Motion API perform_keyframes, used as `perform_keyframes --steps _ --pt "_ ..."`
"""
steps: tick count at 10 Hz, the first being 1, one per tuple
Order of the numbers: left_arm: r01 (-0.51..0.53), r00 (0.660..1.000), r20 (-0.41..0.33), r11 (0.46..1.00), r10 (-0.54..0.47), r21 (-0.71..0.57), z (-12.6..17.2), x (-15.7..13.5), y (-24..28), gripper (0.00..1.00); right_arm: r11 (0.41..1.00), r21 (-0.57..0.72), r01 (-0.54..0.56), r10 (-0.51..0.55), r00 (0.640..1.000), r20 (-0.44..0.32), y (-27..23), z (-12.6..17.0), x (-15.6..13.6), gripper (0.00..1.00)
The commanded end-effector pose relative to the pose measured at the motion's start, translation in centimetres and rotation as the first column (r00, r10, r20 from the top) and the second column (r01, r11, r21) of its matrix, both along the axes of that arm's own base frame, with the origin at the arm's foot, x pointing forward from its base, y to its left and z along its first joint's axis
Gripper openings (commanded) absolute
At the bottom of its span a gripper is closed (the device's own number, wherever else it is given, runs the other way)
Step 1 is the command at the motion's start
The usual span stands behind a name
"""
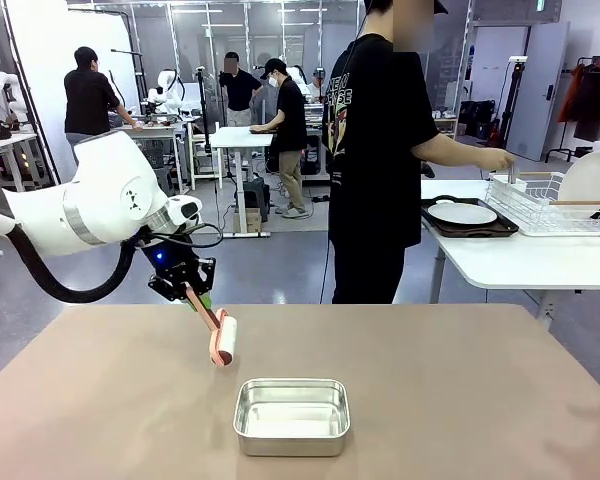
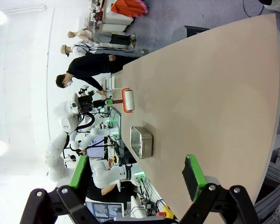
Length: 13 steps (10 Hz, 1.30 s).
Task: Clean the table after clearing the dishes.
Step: When the right (or left) Handle tray is removed, use the right hand (or left hand) to clean the right (or left) side of the table with the Lint Roller.
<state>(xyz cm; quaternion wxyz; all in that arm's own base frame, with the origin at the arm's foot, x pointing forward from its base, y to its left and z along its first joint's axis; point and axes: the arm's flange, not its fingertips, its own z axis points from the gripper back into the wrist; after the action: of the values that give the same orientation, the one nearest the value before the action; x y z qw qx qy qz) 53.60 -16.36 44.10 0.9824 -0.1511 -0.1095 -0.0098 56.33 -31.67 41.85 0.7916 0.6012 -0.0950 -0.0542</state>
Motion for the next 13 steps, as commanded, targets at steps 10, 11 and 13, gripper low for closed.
perform_keyframes --steps 10,11,13 --pt "-0.014 0.998 -0.058 1.000 0.014 0.002 -2.7 0.6 0.7 0.22 1.000 0.000 0.000 0.000 1.000 0.002 0.2 0.2 -0.1 1.00" --pt "-0.014 0.998 -0.058 1.000 0.014 0.002 -2.7 0.6 0.7 0.22 1.000 0.000 0.000 0.000 1.000 0.002 0.2 0.2 -0.1 1.00" --pt "-0.014 0.998 -0.058 1.000 0.014 0.002 -2.7 0.6 0.7 0.22 1.000 0.000 0.000 0.000 1.000 0.002 0.2 0.2 -0.1 1.00"
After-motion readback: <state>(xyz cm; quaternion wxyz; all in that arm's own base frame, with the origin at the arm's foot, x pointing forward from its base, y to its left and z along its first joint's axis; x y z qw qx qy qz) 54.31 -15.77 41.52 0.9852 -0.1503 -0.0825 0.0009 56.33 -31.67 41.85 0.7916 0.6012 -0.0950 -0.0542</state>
